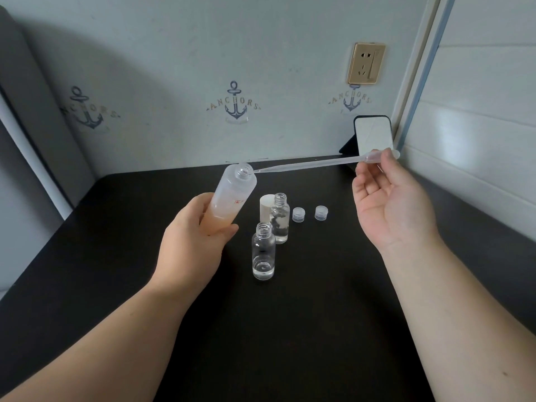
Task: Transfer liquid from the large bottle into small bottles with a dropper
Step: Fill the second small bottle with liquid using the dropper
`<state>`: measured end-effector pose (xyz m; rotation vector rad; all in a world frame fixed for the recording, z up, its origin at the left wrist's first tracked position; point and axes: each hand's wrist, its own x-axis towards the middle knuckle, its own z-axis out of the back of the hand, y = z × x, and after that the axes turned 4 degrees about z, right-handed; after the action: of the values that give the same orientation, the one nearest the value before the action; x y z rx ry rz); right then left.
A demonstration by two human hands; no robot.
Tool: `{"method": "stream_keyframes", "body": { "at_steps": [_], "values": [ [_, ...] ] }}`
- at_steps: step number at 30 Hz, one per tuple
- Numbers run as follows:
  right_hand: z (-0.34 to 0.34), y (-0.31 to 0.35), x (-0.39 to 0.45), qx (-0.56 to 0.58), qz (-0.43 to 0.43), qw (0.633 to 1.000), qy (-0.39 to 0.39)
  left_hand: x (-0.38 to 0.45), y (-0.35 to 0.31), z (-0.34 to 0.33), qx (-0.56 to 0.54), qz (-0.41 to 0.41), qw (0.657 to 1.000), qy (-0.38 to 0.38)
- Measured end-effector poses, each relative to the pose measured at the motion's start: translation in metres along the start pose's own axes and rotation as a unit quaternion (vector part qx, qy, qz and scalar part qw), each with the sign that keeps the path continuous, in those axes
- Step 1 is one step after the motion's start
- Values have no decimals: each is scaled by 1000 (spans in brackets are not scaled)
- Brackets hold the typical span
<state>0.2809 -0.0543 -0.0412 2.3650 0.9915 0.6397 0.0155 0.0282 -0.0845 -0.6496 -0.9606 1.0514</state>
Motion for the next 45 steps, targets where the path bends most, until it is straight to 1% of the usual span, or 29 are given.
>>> {"method": "stream_keyframes", "body": {
  "at_steps": [10,20,24,28,32,39,45],
  "values": [
    [2,1,1,-19,22,1000,-9,3,7,-2,25,-12,1000,-14],
    [4,3,1,-79,51,996,-5,5,11,0,81,-42,995,-43],
    [0,2,-2,-116,60,991,30,4,10,-1,99,-69,992,-38],
    [-7,-3,-9,-165,55,980,97,2,10,-2,113,-91,989,-32],
    [-13,-10,-18,-221,43,961,162,3,12,-2,119,-102,988,-20],
    [-15,-21,-25,-292,10,933,209,2,11,-5,122,-109,986,-18],
    [-16,-20,-24,-277,-10,937,212,2,10,-4,127,-105,986,-15]
  ]
}}
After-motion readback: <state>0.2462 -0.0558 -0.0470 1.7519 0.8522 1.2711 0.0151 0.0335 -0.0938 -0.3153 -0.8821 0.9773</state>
